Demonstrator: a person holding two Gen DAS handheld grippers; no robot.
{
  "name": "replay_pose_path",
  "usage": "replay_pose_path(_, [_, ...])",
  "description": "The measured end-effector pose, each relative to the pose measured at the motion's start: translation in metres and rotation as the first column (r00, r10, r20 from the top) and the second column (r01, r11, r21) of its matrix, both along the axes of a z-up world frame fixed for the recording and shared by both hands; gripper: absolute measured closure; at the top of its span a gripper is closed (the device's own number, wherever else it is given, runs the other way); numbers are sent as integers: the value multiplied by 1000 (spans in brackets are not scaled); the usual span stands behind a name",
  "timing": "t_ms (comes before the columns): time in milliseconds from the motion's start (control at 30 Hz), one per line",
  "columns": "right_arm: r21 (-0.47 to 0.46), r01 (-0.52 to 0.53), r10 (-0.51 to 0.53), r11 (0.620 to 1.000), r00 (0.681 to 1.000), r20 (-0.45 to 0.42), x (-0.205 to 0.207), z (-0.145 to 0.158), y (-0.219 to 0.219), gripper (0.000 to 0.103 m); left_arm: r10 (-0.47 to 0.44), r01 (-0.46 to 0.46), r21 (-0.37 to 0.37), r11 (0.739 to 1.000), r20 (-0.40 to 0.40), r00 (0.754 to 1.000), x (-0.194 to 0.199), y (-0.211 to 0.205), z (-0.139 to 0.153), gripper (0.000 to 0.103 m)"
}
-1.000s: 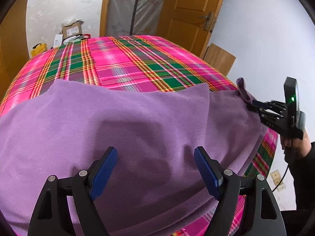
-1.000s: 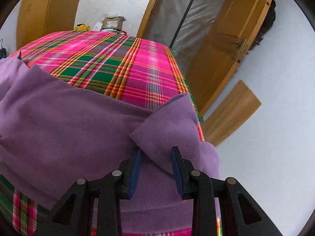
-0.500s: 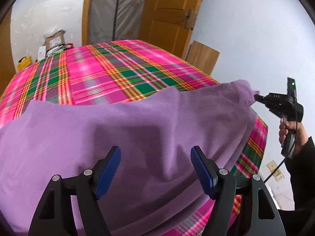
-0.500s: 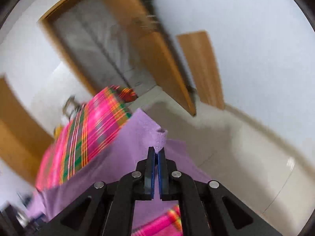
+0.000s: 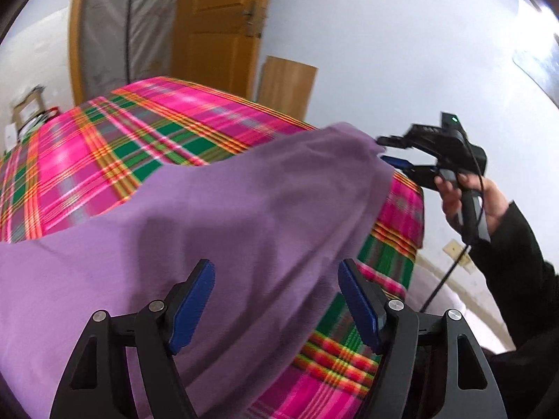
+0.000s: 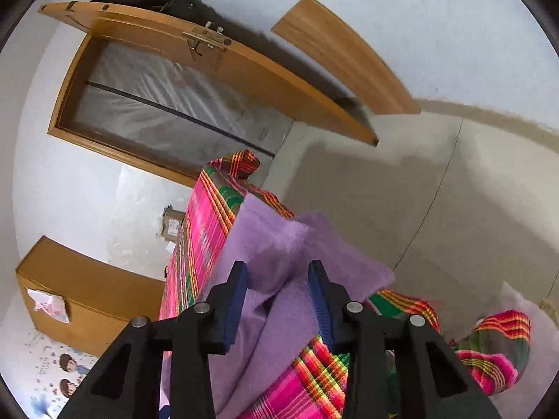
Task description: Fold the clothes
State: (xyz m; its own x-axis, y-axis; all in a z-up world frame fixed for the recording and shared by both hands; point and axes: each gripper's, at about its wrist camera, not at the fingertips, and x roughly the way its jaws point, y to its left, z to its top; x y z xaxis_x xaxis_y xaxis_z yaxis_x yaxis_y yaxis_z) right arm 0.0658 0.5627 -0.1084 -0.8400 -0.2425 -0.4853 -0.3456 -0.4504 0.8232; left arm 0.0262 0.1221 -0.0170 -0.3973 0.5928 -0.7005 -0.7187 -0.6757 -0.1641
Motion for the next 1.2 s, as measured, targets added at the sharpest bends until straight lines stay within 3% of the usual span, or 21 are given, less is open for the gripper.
replay_pose_path(67, [-13,-15,15,1000,1000,-1,-3,-4,1,65,-16,16,-18,1000,-10,1000,2,8,-4,38])
replay_pose_path(233, [-44,-42,41,998,999,-16,-17,-8,4,65,-34,33,-53,998,-13,999,6,21,-10,40])
replay_pose_path(267, [-43,-45,44,998,999,-23,-18,-8,4,66,-37,36,-59,998,-15,999,7,23,-11,44])
replay_pose_path(300, [-39,-48,47,998,998,-32,-19,-8,4,72,-40,39,-68,997,-11,999,7,25,-12,54])
replay_pose_path(367, [-33,-55,54,998,997,-47,-21,-7,5,86,-35,34,-84,996,-6,999,6,27,-15,66])
replay_pose_path(567, [-20,-59,58,998,996,-69,-19,-3,5,95,-16,13,-96,995,-27,1000,7,29,-9,93])
replay_pose_path(900, [18,-23,25,1000,987,-158,0,26,11,97,-42,39,-36,999,-95,995,23,22,21,95])
replay_pose_path(1200, [-58,64,-68,996,995,-67,20,-10,27,100,-76,75,-46,996,-4,997,17,34,-1,98])
